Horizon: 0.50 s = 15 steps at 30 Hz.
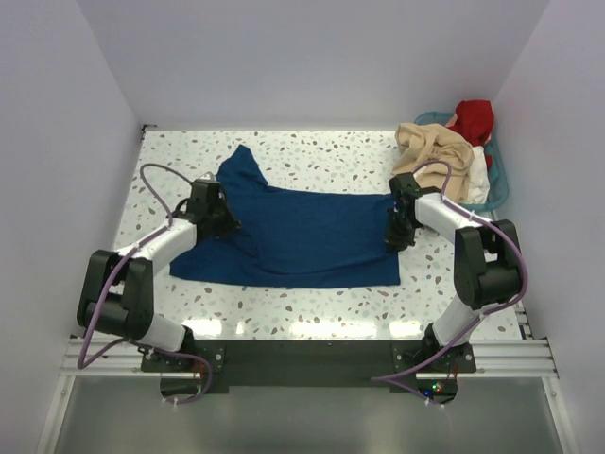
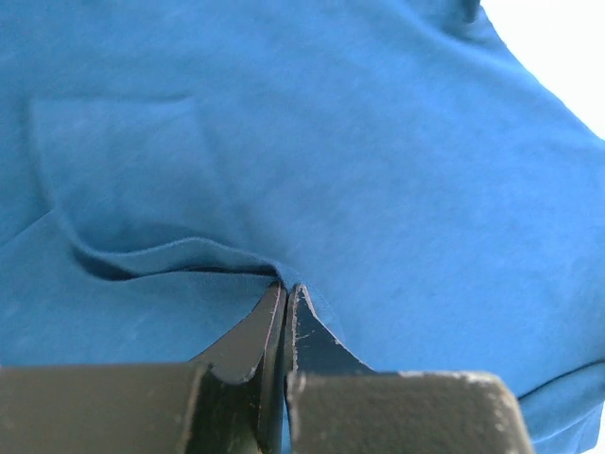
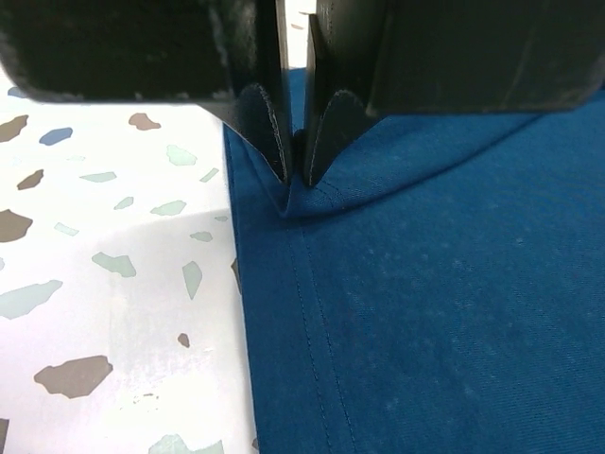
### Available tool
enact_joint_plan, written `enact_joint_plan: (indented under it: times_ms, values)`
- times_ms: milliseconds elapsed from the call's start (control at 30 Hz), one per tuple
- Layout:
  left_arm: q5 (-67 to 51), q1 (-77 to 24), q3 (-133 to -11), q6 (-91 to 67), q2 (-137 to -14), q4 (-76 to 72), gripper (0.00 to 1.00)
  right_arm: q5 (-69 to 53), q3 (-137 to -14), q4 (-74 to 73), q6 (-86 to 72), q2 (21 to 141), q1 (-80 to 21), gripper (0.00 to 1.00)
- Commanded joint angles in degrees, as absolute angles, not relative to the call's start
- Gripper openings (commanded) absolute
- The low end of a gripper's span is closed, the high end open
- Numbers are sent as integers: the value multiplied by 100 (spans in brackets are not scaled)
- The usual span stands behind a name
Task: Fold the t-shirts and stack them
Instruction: Fold the tshirt
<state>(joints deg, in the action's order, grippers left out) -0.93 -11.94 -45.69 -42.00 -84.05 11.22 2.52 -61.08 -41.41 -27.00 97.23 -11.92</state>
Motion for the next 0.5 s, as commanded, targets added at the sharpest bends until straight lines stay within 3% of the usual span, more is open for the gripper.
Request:
enact_joint_plan:
  times_ms: [0, 467]
  values:
    - [-149, -1336, -5044, -4245, -8665, 721, 0, 431, -6354, -4271, -2812, 9765, -1143, 9]
    - [-290, -1889, -6293, -3709, -9931, 844, 0, 290, -6442, -4421, -2892, 9870, -1081, 7]
